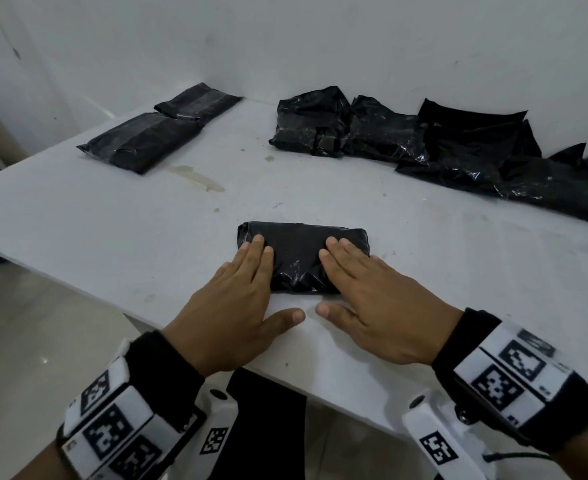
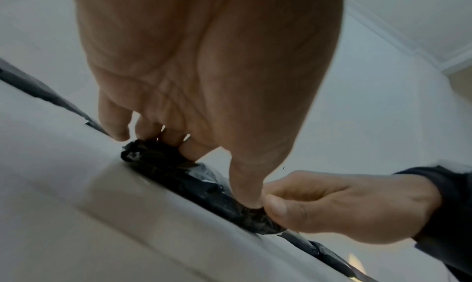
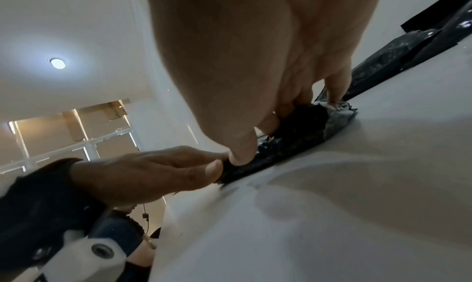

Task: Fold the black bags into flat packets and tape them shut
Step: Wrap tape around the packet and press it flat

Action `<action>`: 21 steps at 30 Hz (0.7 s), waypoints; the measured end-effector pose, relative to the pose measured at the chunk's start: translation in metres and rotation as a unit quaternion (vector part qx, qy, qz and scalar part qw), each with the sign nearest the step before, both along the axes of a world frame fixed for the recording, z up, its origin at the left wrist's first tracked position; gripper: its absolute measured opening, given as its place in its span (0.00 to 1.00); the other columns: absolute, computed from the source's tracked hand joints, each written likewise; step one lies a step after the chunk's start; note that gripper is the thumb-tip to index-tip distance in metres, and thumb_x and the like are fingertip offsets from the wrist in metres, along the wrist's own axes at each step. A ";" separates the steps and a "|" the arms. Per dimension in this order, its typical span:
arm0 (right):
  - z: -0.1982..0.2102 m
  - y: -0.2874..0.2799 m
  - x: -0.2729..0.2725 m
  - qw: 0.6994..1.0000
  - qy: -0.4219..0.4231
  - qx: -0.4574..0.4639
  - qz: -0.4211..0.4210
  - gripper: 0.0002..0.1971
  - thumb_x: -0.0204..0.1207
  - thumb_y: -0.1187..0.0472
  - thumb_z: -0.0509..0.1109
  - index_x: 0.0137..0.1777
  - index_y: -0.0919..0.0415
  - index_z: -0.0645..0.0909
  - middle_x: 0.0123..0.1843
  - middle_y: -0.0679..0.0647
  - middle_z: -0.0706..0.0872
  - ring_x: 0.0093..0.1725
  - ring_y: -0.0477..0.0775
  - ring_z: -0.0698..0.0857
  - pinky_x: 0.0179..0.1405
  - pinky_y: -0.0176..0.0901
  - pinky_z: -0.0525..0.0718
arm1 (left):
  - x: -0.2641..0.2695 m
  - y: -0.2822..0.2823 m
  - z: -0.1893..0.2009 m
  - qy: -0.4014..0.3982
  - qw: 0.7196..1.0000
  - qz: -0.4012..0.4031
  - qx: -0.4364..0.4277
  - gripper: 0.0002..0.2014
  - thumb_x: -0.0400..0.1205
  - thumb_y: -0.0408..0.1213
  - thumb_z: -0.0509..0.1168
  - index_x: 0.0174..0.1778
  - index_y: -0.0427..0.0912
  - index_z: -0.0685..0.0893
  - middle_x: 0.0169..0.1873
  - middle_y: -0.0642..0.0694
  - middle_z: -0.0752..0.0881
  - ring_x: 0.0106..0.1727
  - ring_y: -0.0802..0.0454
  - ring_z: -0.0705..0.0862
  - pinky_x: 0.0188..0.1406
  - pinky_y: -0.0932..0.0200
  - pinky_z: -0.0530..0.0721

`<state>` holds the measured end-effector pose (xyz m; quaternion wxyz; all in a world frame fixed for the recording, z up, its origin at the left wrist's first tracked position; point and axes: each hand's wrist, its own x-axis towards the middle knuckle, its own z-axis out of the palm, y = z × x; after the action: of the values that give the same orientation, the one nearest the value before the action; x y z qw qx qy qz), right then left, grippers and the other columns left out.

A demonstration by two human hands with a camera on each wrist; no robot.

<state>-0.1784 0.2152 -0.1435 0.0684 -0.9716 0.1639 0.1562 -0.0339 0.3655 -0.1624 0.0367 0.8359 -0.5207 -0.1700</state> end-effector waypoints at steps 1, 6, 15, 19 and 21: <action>-0.001 0.000 0.000 1.000 0.003 -0.005 0.002 0.39 0.85 0.36 0.43 0.87 0.54 0.32 0.87 0.49 0.29 0.85 0.45 0.30 0.86 0.48 0.40 | 0.000 -0.001 0.001 0.008 1.000 0.003 0.001 0.54 0.70 0.76 0.31 0.85 0.41 0.32 0.84 0.47 0.30 0.85 0.54 0.32 0.78 0.62 0.37; 0.021 -0.012 0.006 0.990 -0.026 0.136 -0.040 0.33 0.88 0.42 0.49 0.88 0.54 0.47 0.89 0.47 0.43 0.86 0.41 0.41 0.84 0.38 0.42 | 0.011 0.000 0.009 0.074 0.997 0.013 -0.024 0.42 0.84 0.64 0.48 0.87 0.43 0.40 0.85 0.50 0.35 0.86 0.56 0.40 0.82 0.62 0.46; 0.004 -0.005 0.005 0.999 0.002 0.039 -0.013 0.31 0.89 0.44 0.44 0.88 0.49 0.37 0.88 0.46 0.34 0.86 0.44 0.34 0.86 0.55 0.41 | 0.038 0.005 0.004 0.192 0.977 0.026 -0.086 0.30 0.89 0.46 0.57 0.86 0.51 0.55 0.84 0.61 0.46 0.83 0.67 0.52 0.73 0.72 0.51; 0.009 -0.003 0.006 0.999 0.015 0.024 -0.018 0.30 0.90 0.44 0.43 0.88 0.48 0.38 0.88 0.45 0.34 0.86 0.44 0.35 0.84 0.62 0.37 | 0.039 0.003 0.013 0.191 0.977 0.021 -0.087 0.30 0.88 0.46 0.59 0.86 0.49 0.58 0.84 0.59 0.51 0.83 0.65 0.53 0.75 0.69 0.54; 0.013 -0.004 0.007 0.999 0.010 0.041 -0.027 0.29 0.90 0.45 0.43 0.88 0.48 0.42 0.89 0.45 0.38 0.87 0.44 0.38 0.83 0.65 0.36 | 0.035 -0.002 0.023 0.143 0.986 0.019 -0.079 0.29 0.87 0.45 0.61 0.84 0.44 0.64 0.83 0.54 0.63 0.84 0.58 0.60 0.74 0.68 0.59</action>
<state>-0.1711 0.2109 -0.1302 0.1108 -0.9617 0.1837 0.1708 0.0012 0.3637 -0.1393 0.1805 0.8072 -0.5057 -0.2453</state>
